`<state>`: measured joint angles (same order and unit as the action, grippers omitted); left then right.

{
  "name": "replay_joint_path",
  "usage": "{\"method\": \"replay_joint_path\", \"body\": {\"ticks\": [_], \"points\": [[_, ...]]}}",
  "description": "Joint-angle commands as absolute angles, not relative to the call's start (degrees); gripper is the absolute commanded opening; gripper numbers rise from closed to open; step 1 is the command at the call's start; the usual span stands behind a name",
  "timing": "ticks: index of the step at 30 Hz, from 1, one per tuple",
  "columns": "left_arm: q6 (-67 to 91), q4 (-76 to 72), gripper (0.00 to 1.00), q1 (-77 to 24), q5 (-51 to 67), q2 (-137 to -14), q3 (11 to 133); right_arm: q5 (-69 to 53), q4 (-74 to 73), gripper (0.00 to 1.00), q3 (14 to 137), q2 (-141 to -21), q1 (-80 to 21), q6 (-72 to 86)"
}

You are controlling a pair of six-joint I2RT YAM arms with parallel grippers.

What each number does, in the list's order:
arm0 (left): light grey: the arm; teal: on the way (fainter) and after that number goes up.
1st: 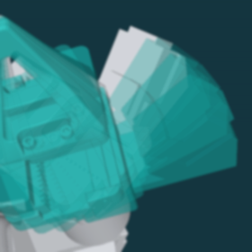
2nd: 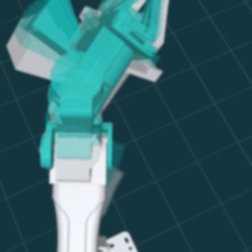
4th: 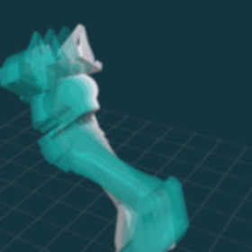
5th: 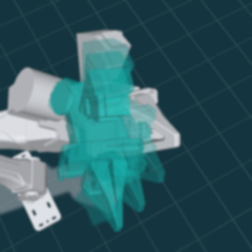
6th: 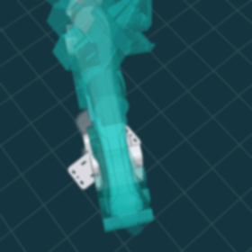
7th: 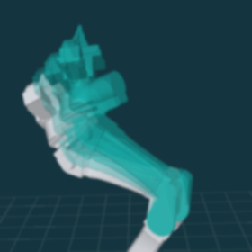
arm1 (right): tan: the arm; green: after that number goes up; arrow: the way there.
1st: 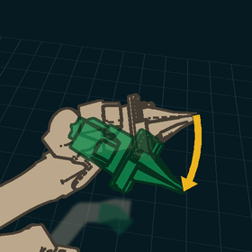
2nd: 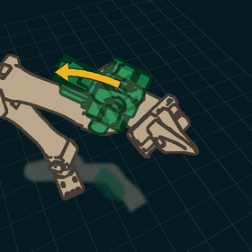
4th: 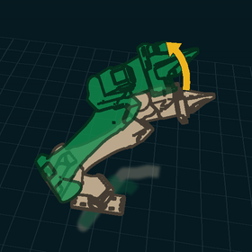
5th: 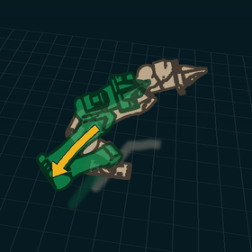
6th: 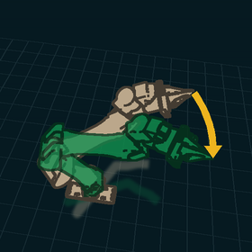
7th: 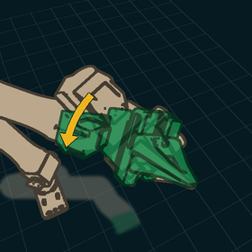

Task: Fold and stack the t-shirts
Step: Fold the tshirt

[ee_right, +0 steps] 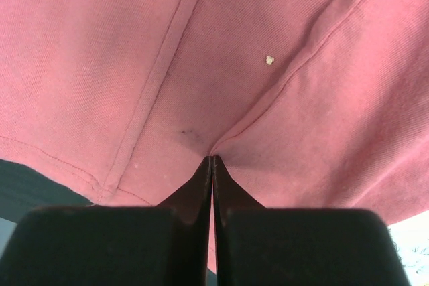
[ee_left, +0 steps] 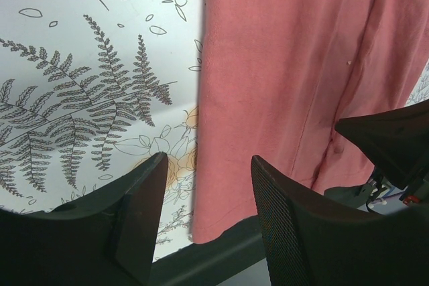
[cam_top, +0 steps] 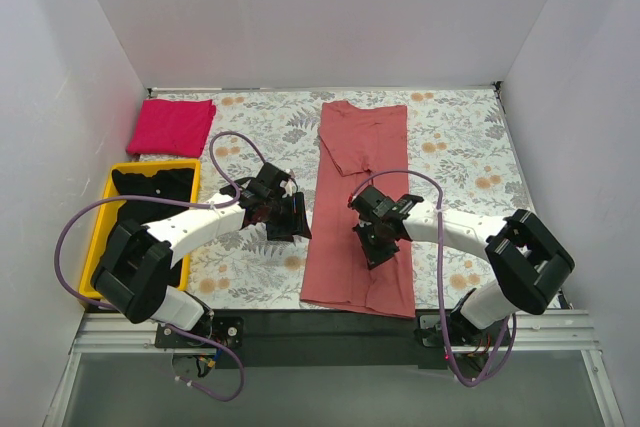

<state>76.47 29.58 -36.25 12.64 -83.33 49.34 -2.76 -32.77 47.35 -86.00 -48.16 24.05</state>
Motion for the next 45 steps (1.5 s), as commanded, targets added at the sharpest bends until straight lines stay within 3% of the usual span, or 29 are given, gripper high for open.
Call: {"method": "replay_joint_path", "body": {"ticks": [1, 14, 23, 28, 32, 38, 45], "points": [[76.7, 30.0, 0.52, -36.6, 12.0, -80.7, 50.6, -3.2, -35.2, 0.01, 50.1, -85.3, -48.8, 23.7], [76.6, 30.5, 0.52, -36.9, 12.1, -81.6, 51.3, -11.2, -35.1, 0.02, 51.9, -88.7, -49.2, 20.0], [77.2, 30.7, 0.52, -37.2, 12.7, -82.1, 52.0, -14.0, -35.0, 0.26, 54.2, -90.4, -49.7, 17.5], [77.9, 28.7, 0.52, -37.1, 11.4, -82.4, 54.9, -8.1, -35.4, 0.38, 59.7, -85.5, -47.8, 15.5], [77.0, 26.1, 0.52, -37.0, 9.3, -86.0, 60.6, -3.6, -33.4, 0.46, 61.3, -83.8, -38.0, 15.0], [75.0, 22.7, 0.48, -36.2, 7.1, -99.5, 74.7, -13.3, -21.6, 0.42, 59.9, -85.7, -21.1, 16.9], [74.3, 20.5, 0.43, -34.5, 6.1, -116.3, 90.2, -17.6, -13.0, 0.36, 62.5, -97.3, -12.0, 18.2]]}}
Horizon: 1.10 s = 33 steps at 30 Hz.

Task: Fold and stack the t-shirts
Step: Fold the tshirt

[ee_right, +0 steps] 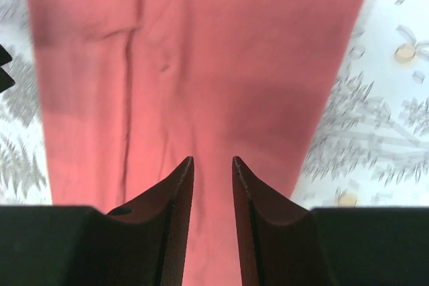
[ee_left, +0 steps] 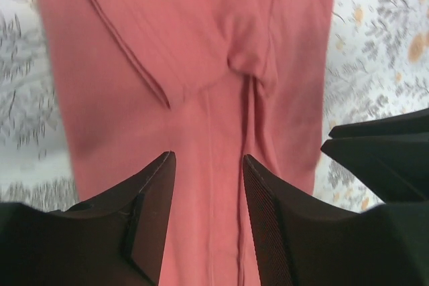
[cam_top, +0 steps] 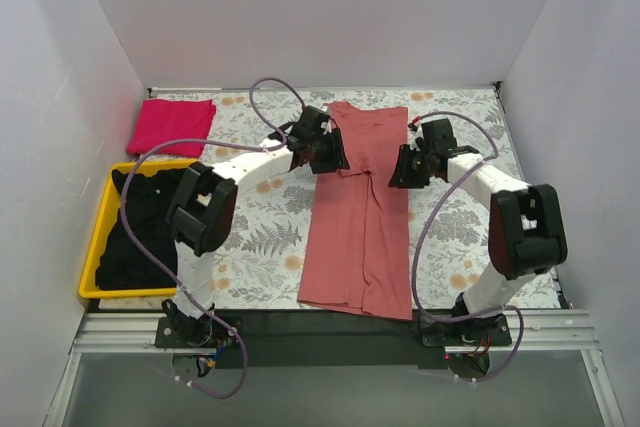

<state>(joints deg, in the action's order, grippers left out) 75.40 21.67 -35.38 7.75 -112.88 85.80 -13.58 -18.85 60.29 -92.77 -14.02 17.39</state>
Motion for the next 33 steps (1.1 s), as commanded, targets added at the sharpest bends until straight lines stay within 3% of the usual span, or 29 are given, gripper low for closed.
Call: {"method": "replay_joint_path", "body": {"ticks": [1, 10, 20, 25, 29, 33], "points": [[74.3, 20.5, 0.43, -34.1, 6.2, -117.8, 91.9, -18.3, -11.8, 0.35, 64.0, -98.7, -11.3, 18.1], [74.8, 18.2, 0.41, -31.4, 5.8, -132.3, 102.0, -19.6, -7.1, 0.32, 72.5, -113.9, -8.6, 16.2], [74.8, 17.9, 0.41, -24.6, 7.3, -146.8, 118.4, -21.6, -7.6, 0.33, 92.2, -130.0, -7.4, 15.7], [72.1, 17.5, 0.49, -23.9, 8.9, -144.6, 118.8, -18.3, -9.1, 0.36, 88.5, -125.1, -6.2, 15.3], [70.1, 16.3, 0.57, -24.6, 9.8, -136.3, 111.6, -16.3, -11.2, 0.46, 82.9, -116.6, -5.6, 14.3], [68.0, 16.5, 0.75, -26.8, 7.0, -124.1, 102.2, -12.7, -15.6, 0.57, 75.6, -103.1, -5.9, 14.9]]}}
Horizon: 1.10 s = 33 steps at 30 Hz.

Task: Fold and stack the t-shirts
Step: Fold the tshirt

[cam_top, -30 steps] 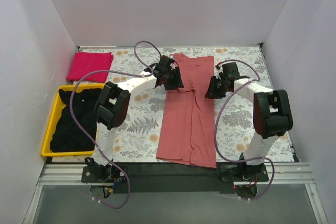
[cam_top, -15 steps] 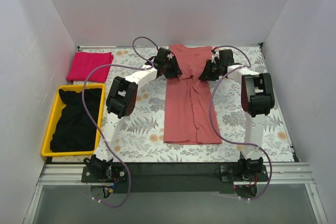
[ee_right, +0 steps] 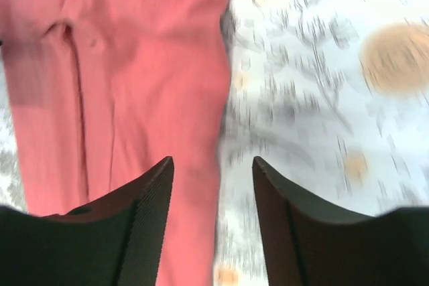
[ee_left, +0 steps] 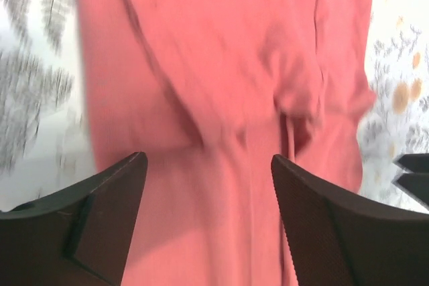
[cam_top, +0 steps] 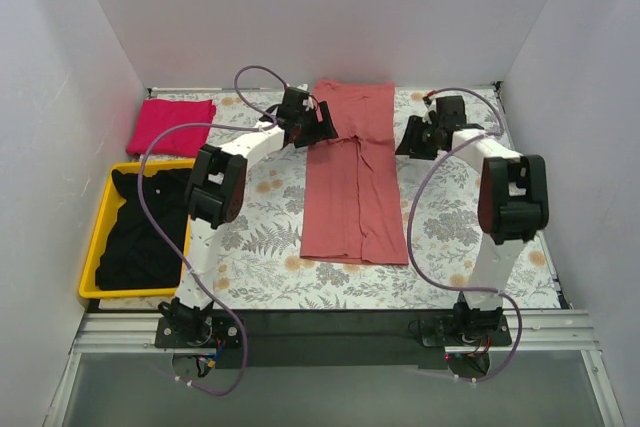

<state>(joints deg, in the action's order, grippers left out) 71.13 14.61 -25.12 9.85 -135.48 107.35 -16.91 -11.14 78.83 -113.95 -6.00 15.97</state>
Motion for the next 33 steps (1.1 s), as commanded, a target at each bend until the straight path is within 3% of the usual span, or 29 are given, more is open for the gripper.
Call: {"method": "replay_joint_path", "body": {"ticks": [1, 4, 10, 17, 33], "points": [[67.9, 16.8, 0.78, -27.9, 5.7, -118.6, 99.9, -11.6, -17.2, 0.59, 73.9, -101.0, -6.3, 15.0], [68.4, 19.3, 0.87, -31.2, 1.5, -108.1, 89.3, -8.3, -23.9, 0.62, 67.5, -92.7, -8.6, 14.9], [73.3, 32.1, 0.88, -38.1, -3.4, -93.3, 68.5, -4.0, -32.8, 0.61, 51.8, -78.7, -16.5, 16.4], [80.6, 39.0, 0.70, -42.8, 1.9, -81.0, 54.4, -2.7, -32.2, 0.55, 39.1, -68.7, -23.5, 22.9], [83.6, 37.9, 0.68, -43.5, 5.5, -86.7, 54.7, -3.6, -27.9, 0.46, 33.6, -72.6, -27.0, 25.1]]}}
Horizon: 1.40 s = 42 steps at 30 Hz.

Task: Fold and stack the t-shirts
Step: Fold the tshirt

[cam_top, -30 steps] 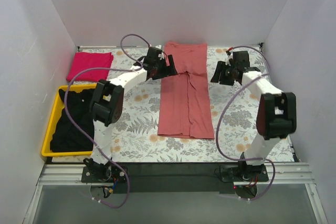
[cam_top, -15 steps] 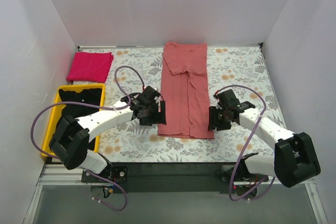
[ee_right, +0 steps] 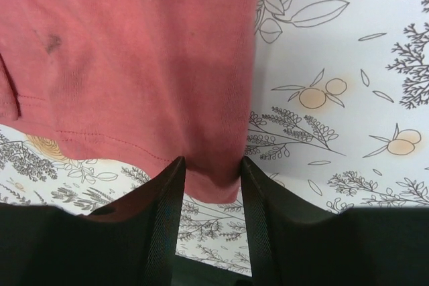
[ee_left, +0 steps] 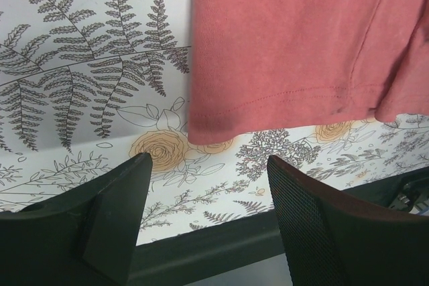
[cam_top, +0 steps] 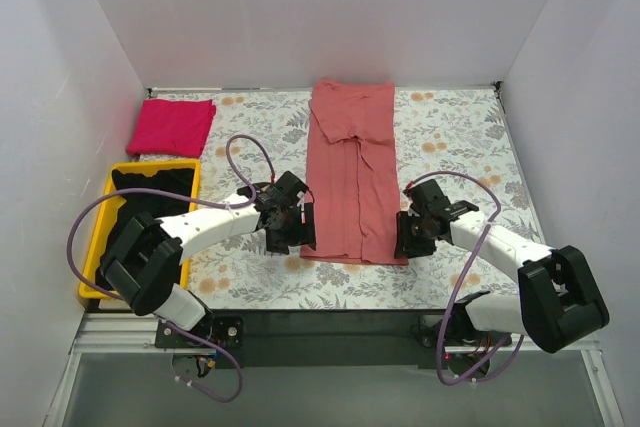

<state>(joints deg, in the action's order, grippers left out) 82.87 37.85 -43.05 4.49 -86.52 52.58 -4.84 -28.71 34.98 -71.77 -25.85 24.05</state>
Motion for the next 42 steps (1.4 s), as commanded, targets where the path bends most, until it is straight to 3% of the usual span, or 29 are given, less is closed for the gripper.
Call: {"method": "replay_joint_path", "body": {"ticks": [1, 10, 13, 16, 17, 18, 29, 42], "points": [[83.6, 37.9, 0.68, -43.5, 5.5, -87.1, 54.8, -3.3, -28.0, 0.45, 33.2, -72.7, -27.4, 25.2], [83.8, 39.6, 0.68, -43.8, 4.5, -89.5, 55.8, 1.6, -30.6, 0.42, 31.7, -70.2, -27.9, 25.3], [83.8, 40.6, 0.67, -44.1, 3.6, -91.0, 57.1, 1.7, -31.6, 0.31, 31.9, -70.8, -27.9, 24.9], [83.8, 41.7, 0.67, -44.7, 2.6, -92.3, 58.8, 0.7, -31.6, 0.13, 31.6, -71.5, -28.1, 24.5], [83.8, 42.0, 0.67, -44.9, 2.4, -92.6, 59.0, 0.4, -31.6, 0.03, 31.6, -71.6, -28.1, 24.4], [83.8, 42.2, 0.66, -45.2, 2.2, -92.9, 59.4, 0.4, -31.6, 0.01, 31.6, -71.6, -28.2, 24.3], [85.2, 45.4, 0.47, -46.8, -3.7, -96.1, 62.4, -2.0, -32.0, 0.01, 32.1, -71.1, -28.7, 23.5], [85.0, 46.0, 0.45, -47.4, -6.9, -101.0, 64.2, -2.2, -32.0, 0.01, 31.6, -71.1, -29.1, 23.3]]}}
